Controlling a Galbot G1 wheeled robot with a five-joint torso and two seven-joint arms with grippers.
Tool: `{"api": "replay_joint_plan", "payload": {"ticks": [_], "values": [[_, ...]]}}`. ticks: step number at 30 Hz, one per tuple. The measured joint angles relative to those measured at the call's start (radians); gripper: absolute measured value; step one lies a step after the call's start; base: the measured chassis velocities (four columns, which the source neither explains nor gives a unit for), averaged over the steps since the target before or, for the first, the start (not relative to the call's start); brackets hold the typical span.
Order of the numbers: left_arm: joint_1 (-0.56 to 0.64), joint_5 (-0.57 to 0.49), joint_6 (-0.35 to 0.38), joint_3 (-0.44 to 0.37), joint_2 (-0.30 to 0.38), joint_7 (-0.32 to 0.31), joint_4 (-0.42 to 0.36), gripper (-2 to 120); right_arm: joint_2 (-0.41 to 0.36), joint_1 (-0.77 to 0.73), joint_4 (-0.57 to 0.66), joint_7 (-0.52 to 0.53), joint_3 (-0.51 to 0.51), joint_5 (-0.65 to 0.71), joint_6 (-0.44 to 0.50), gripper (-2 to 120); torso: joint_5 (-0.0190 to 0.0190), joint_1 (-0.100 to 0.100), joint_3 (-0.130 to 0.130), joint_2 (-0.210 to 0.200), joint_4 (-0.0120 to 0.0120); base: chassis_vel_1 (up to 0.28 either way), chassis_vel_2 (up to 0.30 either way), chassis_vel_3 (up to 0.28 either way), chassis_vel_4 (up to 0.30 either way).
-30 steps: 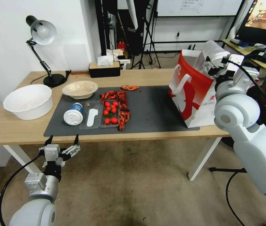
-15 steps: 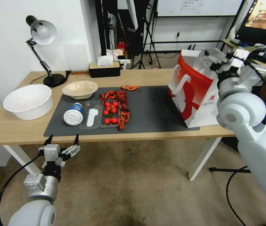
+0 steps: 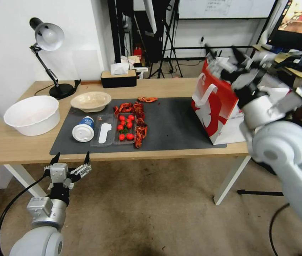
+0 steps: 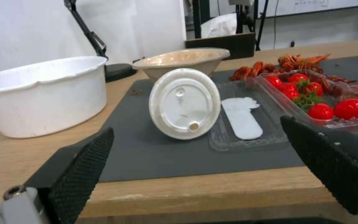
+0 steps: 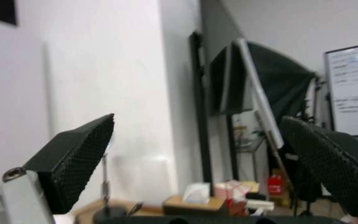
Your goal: Pick up the trash from the table and place it into the takeout bag.
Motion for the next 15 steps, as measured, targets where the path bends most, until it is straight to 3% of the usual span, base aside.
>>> {"api": "replay_joint_plan", "payload": {"ticks": [4,6,8,15], "values": [[-0.002,-0.002,0.0,-0.001,0.002,0.0,0.001,100,0.014,-0.099,0.021,-0.037,-0.02,-0.122,0.027,100,0.0,0.0,0.0,0.0,0.0003,0.0,0.0,0.0,0.0],[-0.004,-0.004,0.0,-0.003,0.005,0.0,0.007,100,0.036,-0.222,0.022,-0.069,-0.024,-0.275,0.068,100,0.0,0.0,0.0,0.0,0.0002,0.0,0.0,0.0,0.0],[-0.005,-0.005,-0.001,-0.005,0.006,0.0,0.011,100,0.052,-0.289,0.022,-0.071,-0.024,-0.344,0.085,100,0.0001,0.0,0.0,0.0,-0.0001,0.0,0.0,0.0,0.0],[-0.009,-0.009,-0.003,-0.008,0.013,0.0,0.024,100,0.144,-0.478,-0.02,-0.009,-0.02,-0.553,0.173,100,-0.0002,0.0,0.0,0.0,0.0001,0.0,0.0,0.0,0.0]]}}
